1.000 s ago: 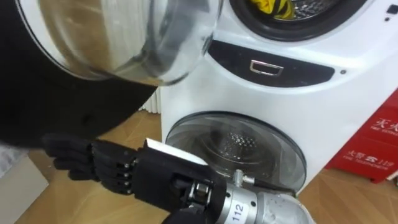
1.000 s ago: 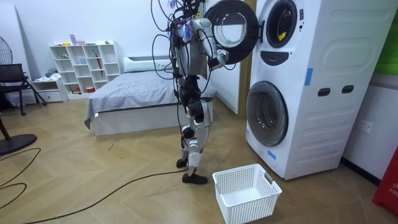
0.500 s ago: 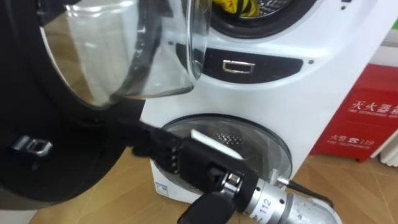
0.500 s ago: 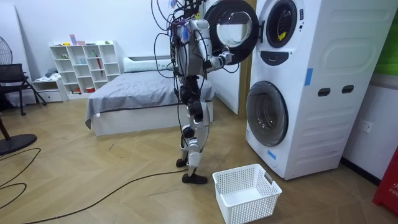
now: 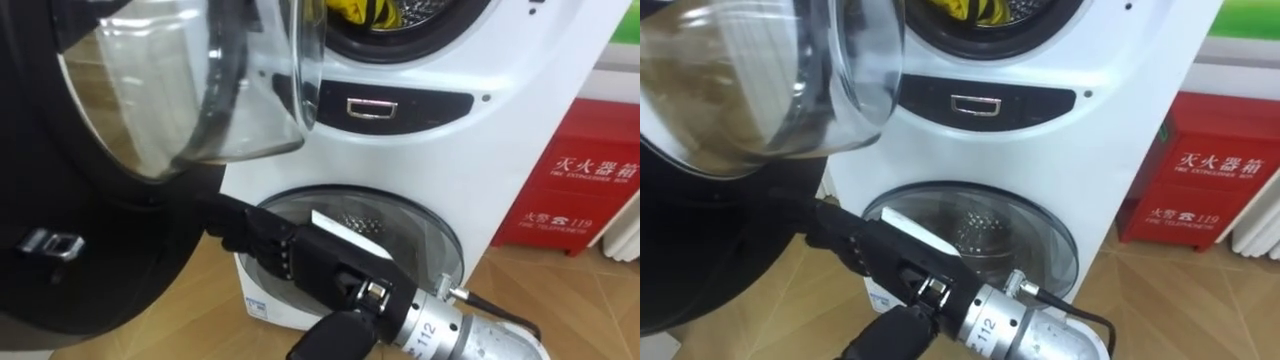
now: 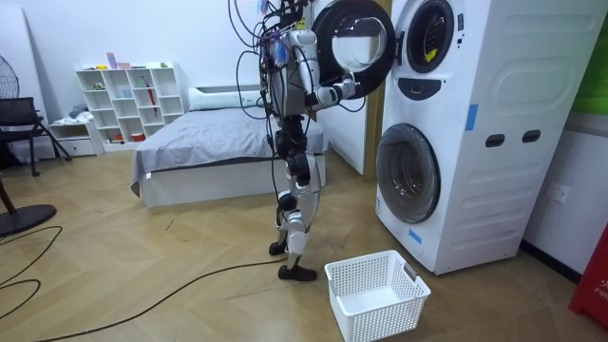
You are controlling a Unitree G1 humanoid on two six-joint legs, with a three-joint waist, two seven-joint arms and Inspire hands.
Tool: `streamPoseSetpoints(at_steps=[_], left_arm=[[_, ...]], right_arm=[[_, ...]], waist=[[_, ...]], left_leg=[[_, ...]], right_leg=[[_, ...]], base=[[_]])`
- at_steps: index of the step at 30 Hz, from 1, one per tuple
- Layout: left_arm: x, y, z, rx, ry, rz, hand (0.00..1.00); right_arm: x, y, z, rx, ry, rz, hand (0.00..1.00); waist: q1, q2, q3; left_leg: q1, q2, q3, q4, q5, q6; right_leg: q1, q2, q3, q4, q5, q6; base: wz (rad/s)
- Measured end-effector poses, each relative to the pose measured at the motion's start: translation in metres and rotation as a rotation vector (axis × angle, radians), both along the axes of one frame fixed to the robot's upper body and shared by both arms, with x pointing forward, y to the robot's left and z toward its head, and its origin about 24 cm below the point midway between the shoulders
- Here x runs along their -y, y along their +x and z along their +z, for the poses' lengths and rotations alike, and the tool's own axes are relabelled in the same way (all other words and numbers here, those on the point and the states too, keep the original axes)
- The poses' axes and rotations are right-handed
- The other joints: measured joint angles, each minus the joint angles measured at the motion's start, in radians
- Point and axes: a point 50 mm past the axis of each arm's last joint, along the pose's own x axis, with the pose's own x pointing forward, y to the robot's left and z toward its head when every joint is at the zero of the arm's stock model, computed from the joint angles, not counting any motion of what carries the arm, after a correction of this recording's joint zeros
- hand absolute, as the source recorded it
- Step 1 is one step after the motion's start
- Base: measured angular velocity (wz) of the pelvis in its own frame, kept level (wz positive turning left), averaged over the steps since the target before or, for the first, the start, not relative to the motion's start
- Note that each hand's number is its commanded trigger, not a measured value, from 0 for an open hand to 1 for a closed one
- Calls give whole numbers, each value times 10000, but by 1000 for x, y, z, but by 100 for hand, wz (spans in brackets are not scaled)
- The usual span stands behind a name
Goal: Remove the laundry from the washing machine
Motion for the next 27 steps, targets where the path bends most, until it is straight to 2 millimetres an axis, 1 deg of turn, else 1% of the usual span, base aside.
streamPoseSetpoints(at_steps=[7,11,13,14,15,17,19,21,22,24,27], left_arm=[[0,0,0,109,-32,131,0],[1,2,1,208,-47,137,0],[1,3,1,233,-67,196,0],[1,3,1,255,-68,249,0],[1,2,1,256,-63,275,0],[1,1,1,239,27,340,0],[0,0,1,230,64,387,0],[0,-1,1,218,-6,486,0],[0,-2,0,211,-34,545,0],[1,-3,0,235,-103,745,0],[3,-3,-1,258,-190,894,0]], right_arm=[[8,-5,-19,-611,-671,-450,0],[13,-2,-37,-1048,-1376,-945,0],[19,0,-51,-1595,-1597,-1504,0],[25,0,-62,-1994,-1865,-1999,0],[32,1,-70,-2235,-2161,-2480,0],[43,6,-75,-2349,-2442,-3289,0],[54,11,-71,-2233,-2348,-4125,0],[72,20,-62,-1900,-2063,-5476,0],[76,23,-59,-1803,-2004,-5798,0],[92,31,-49,-1428,-1757,-7027,0],[104,40,-36,-930,-1436,-8060,0]], waist=[[29,-36,5],[-27,-39,4],[-44,-51,-4],[-49,-70,-16],[-133,-79,-13],[-269,-54,5],[-496,-54,0],[-538,-46,-7],[-552,-46,-10],[-639,-38,-18],[-659,-12,-30]], left_leg=[[1,-3,10,20,0,1],[-28,-6,23,38,0,1],[-8,-6,20,40,0,1],[-7,-7,19,36,-1,1],[-35,-8,13,34,-1,2],[-87,-7,11,40,-14,23],[-100,-7,8,61,-22,38],[-16,-8,2,52,-24,39],[-13,-8,2,48,-25,40],[44,-6,10,33,-25,40],[158,5,33,-2,-25,40]], right_leg=[[-6,0,2,-4,-5,8],[9,2,-4,-17,-5,8],[43,4,-21,-25,-4,8],[42,2,-25,-16,-4,9],[34,0,-39,-16,-4,9],[0,1,-61,-22,-5,11],[-8,3,-59,-36,-10,20],[22,6,16,-13,-10,22],[29,6,31,-6,-9,22],[30,6,35,10,-7,24],[78,26,120,24,-5,24]], base=[[0],[0],[0],[4],[5],[5],[2],[-8],[-11],[-6],[-9]])
